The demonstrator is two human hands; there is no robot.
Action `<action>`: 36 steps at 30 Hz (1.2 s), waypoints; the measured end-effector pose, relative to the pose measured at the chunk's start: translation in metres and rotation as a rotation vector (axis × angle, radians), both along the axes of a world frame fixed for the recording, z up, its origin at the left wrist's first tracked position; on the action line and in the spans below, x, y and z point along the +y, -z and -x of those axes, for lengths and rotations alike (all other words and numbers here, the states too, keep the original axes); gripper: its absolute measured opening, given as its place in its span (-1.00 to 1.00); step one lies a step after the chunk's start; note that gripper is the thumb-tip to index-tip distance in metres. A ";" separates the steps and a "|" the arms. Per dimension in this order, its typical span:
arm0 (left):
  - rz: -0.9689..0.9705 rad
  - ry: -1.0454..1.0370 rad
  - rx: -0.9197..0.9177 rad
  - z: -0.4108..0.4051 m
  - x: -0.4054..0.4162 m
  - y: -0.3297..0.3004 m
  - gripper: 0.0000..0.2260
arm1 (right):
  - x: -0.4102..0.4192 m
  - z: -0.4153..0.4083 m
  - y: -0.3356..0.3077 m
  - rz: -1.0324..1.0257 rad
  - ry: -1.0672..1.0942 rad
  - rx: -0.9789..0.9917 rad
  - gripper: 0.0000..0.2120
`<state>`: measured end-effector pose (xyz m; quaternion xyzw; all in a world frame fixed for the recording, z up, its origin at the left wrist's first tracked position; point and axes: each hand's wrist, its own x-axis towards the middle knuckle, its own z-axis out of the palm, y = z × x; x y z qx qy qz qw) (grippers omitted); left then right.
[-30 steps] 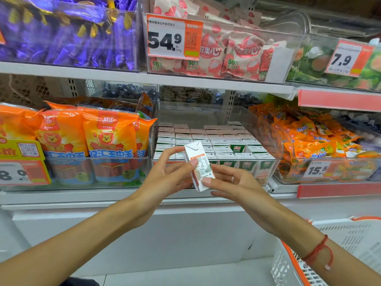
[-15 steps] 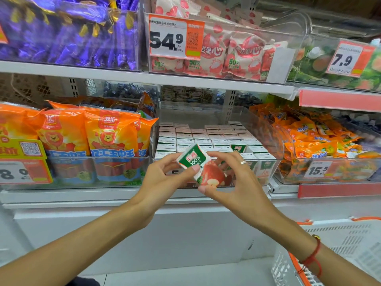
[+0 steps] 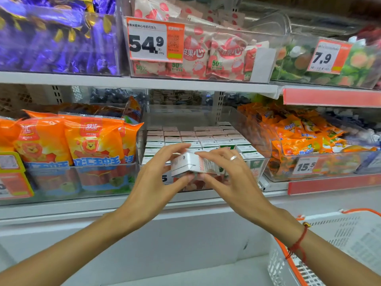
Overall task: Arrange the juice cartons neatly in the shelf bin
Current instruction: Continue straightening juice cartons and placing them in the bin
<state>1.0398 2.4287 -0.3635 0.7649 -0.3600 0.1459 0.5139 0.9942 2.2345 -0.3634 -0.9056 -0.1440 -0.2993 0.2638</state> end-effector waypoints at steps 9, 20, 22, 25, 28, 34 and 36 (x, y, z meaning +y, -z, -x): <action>0.163 -0.027 0.060 -0.034 -0.045 -0.018 -0.64 | -0.060 -0.030 0.002 0.087 0.240 0.130 -0.46; -0.078 -0.060 0.069 -0.091 -0.140 -0.027 -0.57 | -0.094 -0.024 0.013 0.327 0.395 0.115 -0.64; -0.211 -0.066 0.014 -0.095 -0.138 -0.033 -0.55 | -0.094 -0.024 0.013 0.323 0.395 0.101 -0.65; -0.488 -0.055 -0.086 -0.100 -0.136 -0.052 -0.51 | -0.094 -0.025 0.015 0.318 0.397 0.086 -0.66; -0.657 0.014 -0.042 -0.107 -0.142 -0.072 -0.49 | -0.094 -0.026 0.017 0.297 0.404 0.078 -0.66; -0.778 0.127 0.077 -0.107 -0.157 -0.055 -0.45 | -0.096 -0.027 0.019 0.274 0.397 0.084 -0.67; -0.741 0.149 0.101 -0.109 -0.153 -0.039 -0.62 | -0.096 -0.027 0.020 0.270 0.398 0.087 -0.68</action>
